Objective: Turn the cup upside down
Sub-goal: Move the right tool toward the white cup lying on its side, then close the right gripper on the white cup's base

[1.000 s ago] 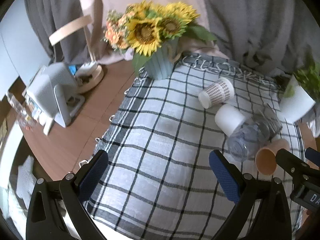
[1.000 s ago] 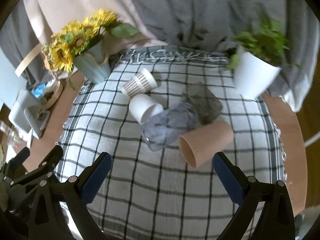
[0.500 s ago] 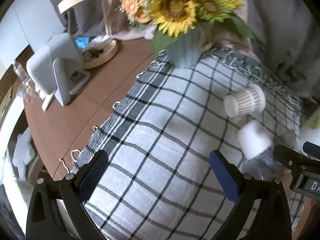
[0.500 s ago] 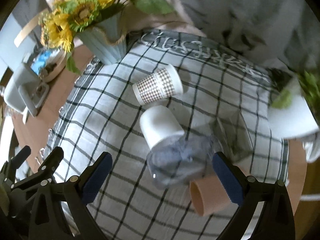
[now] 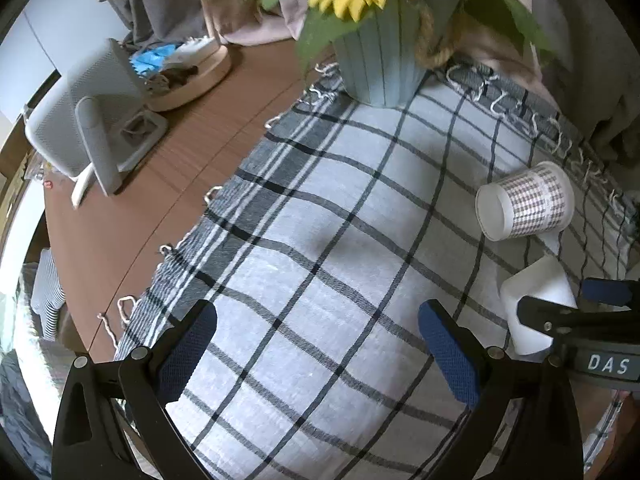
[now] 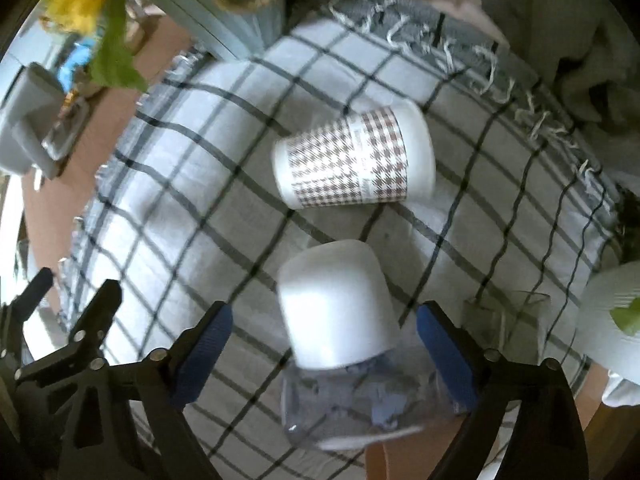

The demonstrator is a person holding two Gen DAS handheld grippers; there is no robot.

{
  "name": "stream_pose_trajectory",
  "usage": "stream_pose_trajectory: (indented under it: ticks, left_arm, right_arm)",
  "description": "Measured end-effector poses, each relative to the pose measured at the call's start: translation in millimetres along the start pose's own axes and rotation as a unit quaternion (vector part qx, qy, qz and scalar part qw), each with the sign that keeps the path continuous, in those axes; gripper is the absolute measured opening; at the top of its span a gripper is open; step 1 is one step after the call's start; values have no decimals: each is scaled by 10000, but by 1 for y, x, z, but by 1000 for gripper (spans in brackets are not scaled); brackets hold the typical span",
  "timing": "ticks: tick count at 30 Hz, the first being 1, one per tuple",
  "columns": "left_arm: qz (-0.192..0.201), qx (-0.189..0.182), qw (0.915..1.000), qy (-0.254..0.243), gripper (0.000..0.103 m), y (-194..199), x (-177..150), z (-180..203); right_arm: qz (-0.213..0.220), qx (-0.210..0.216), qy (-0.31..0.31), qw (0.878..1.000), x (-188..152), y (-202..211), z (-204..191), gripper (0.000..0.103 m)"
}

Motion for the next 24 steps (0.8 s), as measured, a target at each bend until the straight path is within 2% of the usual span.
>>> stream_pose_trajectory:
  ticks: [2,11,18,24]
  left_arm:
    - [-26,47,10000,-42,103,-4,-1,3]
    - [-225,127,9995,-189,103,-22,-3,7]
    - [-122,60,9994,-321,103,-16,-1,0]
    - [6,-114,9991,-397,103,0,6,-21]
  right_arm:
    - [-107,129,59,9998,1,-11,0,90]
    - [-290,238,-36,9993,0,-32,9,73]
    - [-109,211,-146,9996,0,-32,9,72]
    - [444,140,-482,9978,3,2,-5,72]
Point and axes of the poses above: each gripper's, at about its wrist camera, not at the fingertips, and y roughly against the way its jaws point, z to its right, x to its top, the point moved 9 cm from there along -y, roughly the way its jaws point, and after that the axes turned 15 degrees about y, right-handed, at the moved point
